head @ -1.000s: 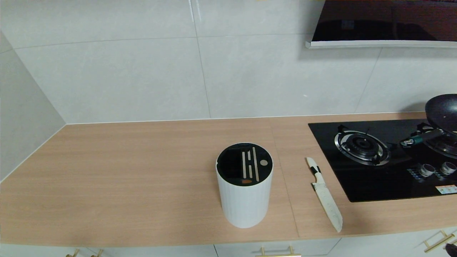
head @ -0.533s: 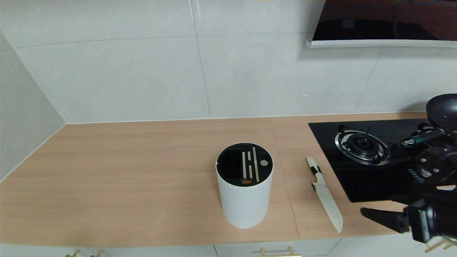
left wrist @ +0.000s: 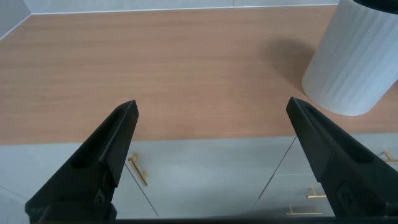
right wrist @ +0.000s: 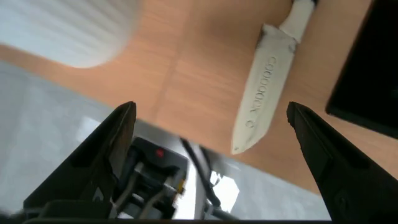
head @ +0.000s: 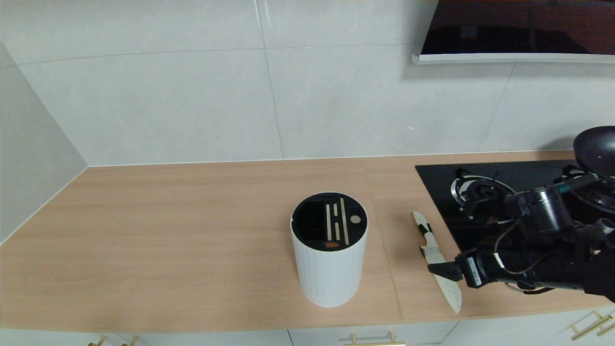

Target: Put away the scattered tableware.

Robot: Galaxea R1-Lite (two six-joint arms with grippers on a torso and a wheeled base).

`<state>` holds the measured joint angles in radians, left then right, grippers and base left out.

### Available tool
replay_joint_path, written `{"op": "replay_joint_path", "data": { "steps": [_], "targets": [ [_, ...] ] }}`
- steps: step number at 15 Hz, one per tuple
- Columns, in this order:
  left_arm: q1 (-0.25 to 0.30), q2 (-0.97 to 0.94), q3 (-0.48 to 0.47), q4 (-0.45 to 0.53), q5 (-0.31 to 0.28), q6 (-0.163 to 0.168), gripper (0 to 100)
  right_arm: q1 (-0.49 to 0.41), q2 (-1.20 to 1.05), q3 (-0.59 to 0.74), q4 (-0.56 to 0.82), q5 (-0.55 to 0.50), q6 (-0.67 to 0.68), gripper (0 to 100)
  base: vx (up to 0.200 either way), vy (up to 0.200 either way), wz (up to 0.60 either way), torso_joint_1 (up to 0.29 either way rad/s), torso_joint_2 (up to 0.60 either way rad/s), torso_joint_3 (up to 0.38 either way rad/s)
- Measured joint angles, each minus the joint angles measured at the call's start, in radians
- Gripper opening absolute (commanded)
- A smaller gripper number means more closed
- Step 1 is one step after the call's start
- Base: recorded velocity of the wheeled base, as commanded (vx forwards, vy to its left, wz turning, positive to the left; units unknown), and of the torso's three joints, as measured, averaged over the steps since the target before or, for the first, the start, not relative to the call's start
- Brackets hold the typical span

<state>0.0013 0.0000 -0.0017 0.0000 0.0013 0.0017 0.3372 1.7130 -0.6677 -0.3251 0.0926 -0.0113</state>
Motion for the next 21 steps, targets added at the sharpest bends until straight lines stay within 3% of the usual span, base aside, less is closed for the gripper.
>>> {"op": "replay_joint_path", "data": {
  "steps": [4,7,21],
  "targets": [
    [0.000,0.000,0.000,0.000,0.000,0.000,100,0.014,0.151,-0.018,-0.180,-0.051,-0.002,100,0.000,0.000,0.00,0.000,0.00,0.000],
    [0.000,0.000,0.000,0.000,0.000,0.001,100,0.015,0.236,-0.027,-0.295,-0.169,-0.003,100,0.000,0.000,0.00,0.000,0.00,0.000],
    [0.000,0.000,0.000,0.000,0.000,0.000,100,-0.033,0.455,-0.154,-0.314,-0.220,-0.006,100,0.000,0.000,0.00,0.000,0.00,0.000]
  ]
}}
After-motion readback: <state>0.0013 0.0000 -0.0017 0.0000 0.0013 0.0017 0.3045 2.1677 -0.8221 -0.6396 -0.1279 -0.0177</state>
